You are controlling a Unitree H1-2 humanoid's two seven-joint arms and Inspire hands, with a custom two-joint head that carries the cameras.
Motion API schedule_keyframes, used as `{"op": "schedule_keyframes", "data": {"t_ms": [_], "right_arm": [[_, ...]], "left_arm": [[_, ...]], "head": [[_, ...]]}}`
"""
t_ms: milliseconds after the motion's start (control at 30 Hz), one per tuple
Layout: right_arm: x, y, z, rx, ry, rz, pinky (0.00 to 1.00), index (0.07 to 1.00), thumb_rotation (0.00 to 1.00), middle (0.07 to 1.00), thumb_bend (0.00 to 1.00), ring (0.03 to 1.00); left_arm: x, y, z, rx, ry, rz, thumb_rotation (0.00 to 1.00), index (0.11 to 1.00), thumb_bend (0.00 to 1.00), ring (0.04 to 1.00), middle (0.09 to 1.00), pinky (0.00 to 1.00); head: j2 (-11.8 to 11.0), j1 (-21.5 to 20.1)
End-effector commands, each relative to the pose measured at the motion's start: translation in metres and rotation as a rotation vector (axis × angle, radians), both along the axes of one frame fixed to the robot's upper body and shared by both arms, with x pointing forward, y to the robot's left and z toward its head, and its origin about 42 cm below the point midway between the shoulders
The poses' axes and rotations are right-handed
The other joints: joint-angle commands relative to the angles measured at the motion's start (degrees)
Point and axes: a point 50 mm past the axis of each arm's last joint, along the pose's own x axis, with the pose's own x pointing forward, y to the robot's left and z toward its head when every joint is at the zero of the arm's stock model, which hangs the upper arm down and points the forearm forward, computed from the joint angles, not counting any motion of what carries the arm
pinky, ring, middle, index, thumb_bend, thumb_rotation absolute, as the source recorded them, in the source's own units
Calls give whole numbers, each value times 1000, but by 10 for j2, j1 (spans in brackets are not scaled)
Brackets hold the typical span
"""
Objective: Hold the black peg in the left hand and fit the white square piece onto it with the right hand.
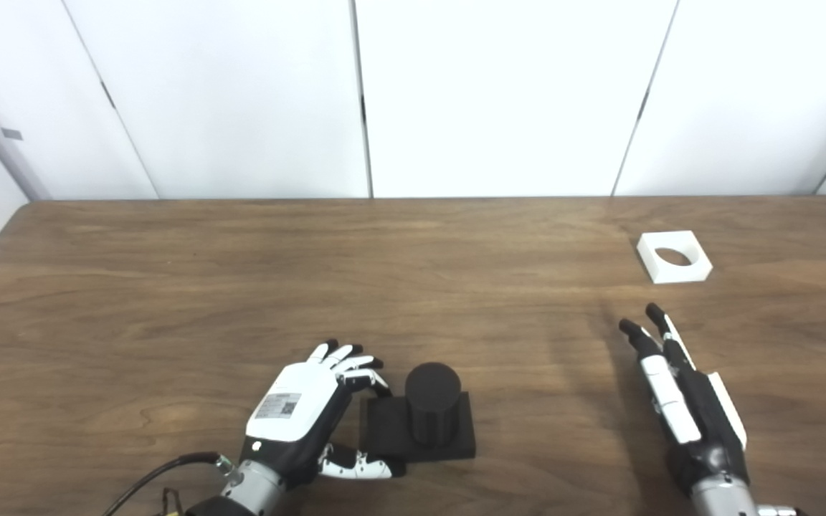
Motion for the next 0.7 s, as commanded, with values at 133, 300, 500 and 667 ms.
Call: {"op": "schedule_keyframes", "data": {"t_ms": [133, 300, 500, 667], "right_arm": [[40, -41, 53, -335, -91, -3, 1000, 989, 403, 968, 683, 1000], [75, -77, 75, -647, -44, 16, 963, 968, 328, 967, 777, 971], [110, -96, 79, -789, 34, 42, 914, 974, 307, 977, 841, 992], [128, -101, 85, -841, 57, 49, 946, 983, 297, 985, 885, 1000]], "left_arm": [[-7, 2, -17, 76, 99, -80, 58, 489, 503, 929, 838, 1000], [-6, 3, -21, 73, 93, -93, 56, 489, 504, 918, 830, 1000], [-6, 5, -25, 69, 87, -104, 53, 489, 504, 909, 822, 1000], [-7, 7, -27, 56, 82, -101, 49, 488, 507, 895, 811, 1000]], "head": [[-3, -29], [-13, -62], [-33, -102], [-47, -125]]}}
